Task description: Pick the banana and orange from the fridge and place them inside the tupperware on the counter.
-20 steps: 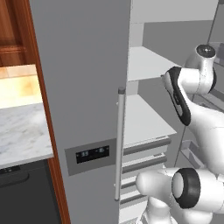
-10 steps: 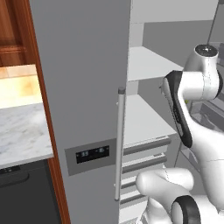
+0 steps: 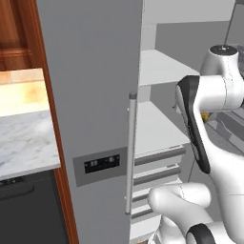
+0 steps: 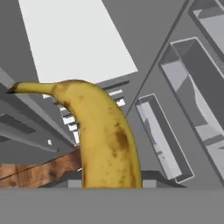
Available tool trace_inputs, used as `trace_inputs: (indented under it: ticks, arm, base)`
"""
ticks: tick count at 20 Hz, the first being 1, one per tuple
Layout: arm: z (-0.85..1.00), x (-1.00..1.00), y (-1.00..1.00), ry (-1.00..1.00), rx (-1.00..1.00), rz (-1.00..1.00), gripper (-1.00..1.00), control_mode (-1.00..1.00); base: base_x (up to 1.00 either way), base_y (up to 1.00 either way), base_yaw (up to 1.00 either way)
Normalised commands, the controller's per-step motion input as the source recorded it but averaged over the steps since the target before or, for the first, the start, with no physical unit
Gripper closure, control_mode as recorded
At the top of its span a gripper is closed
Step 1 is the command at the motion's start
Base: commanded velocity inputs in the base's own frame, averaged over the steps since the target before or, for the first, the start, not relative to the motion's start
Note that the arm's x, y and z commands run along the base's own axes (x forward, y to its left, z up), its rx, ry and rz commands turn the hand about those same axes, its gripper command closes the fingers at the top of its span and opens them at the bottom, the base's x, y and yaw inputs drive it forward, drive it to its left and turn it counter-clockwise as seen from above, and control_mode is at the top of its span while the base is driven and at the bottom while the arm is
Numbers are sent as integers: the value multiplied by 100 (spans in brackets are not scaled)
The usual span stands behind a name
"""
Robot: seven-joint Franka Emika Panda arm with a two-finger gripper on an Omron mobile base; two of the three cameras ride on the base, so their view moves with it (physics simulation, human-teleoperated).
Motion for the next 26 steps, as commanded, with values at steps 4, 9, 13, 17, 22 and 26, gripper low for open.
trace_inputs:
  ticks: [4, 9, 13, 17, 22, 26]
  arm:
    - [0, 0, 0, 0, 0, 0, 100, 100]
    - [0, 0, 0, 0, 0, 0, 100, 100]
    - [0, 0, 0, 0, 0, 0, 100, 100]
    - [0, 0, 0, 0, 0, 0, 100, 100]
    - [0, 0, 0, 0, 0, 0, 100, 100]
    - [0, 0, 0, 0, 0, 0, 100, 100]
  base:
    - [-82, 58, 1]
    - [-69, 89, 17]
    - [-45, 100, 35]
    - [-28, 100, 52]
    - [-8, 100, 64]
    - [2, 100, 67]
